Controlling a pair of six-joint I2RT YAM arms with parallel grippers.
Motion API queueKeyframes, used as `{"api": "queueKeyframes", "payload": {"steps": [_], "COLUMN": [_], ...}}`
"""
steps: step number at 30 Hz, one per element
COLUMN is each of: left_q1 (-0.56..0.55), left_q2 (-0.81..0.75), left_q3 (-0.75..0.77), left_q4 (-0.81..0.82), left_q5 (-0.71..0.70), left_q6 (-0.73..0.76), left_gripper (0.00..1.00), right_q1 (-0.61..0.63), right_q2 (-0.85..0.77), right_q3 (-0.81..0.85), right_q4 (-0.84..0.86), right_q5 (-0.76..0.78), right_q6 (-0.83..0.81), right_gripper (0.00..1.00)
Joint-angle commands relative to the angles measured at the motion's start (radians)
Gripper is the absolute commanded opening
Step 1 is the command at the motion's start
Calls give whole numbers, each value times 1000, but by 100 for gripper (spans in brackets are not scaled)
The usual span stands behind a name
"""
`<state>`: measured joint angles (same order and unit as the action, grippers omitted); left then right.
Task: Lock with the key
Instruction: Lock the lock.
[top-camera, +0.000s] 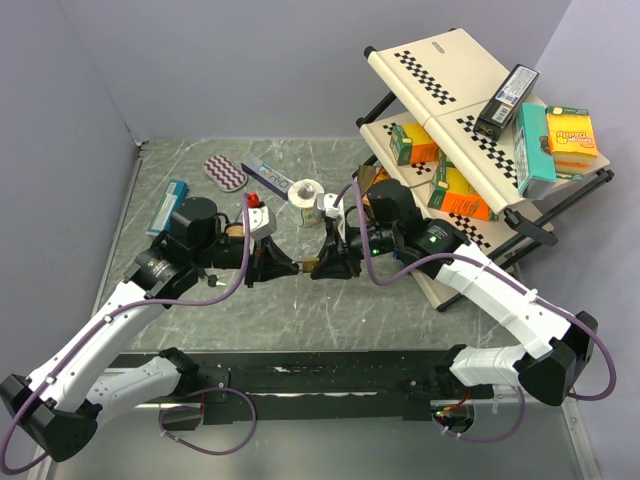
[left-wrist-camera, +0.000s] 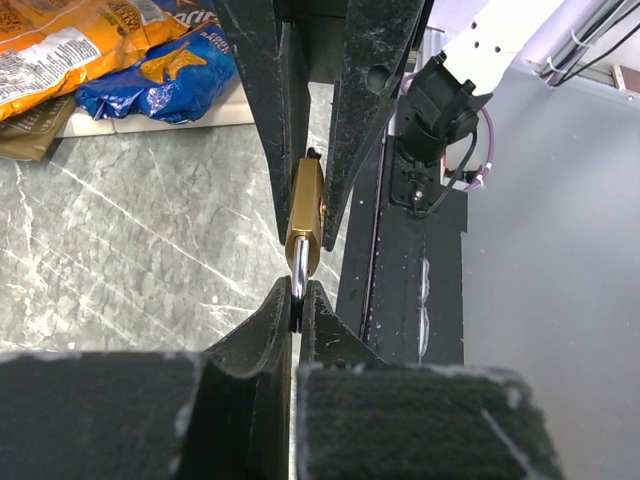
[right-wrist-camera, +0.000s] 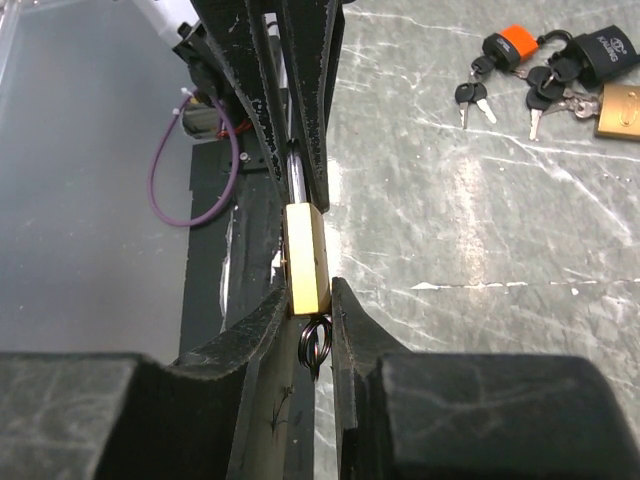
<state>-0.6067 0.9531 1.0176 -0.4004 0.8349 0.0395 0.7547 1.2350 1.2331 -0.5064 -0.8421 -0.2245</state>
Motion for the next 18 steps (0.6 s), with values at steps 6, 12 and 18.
{"api": "queueKeyframes", "payload": {"steps": [6,12,18], "left_q1": [-65,-102,-125], "left_q2": [21,39,50], "left_q3": [-42,-60,-80], "left_q4": [273,339,387], "left_q5": [81,75,69], "left_q6": [-116,-128,-148], "left_gripper": [1,1,1], "right_q1": [57,67,72], "right_q2": [29,40,47], "right_q3": [54,60,65], "right_q4": [235,285,324], "right_q5": [-72,-115,-117], "right_q6": [39,80,109], "right_gripper": [0,0,0]}}
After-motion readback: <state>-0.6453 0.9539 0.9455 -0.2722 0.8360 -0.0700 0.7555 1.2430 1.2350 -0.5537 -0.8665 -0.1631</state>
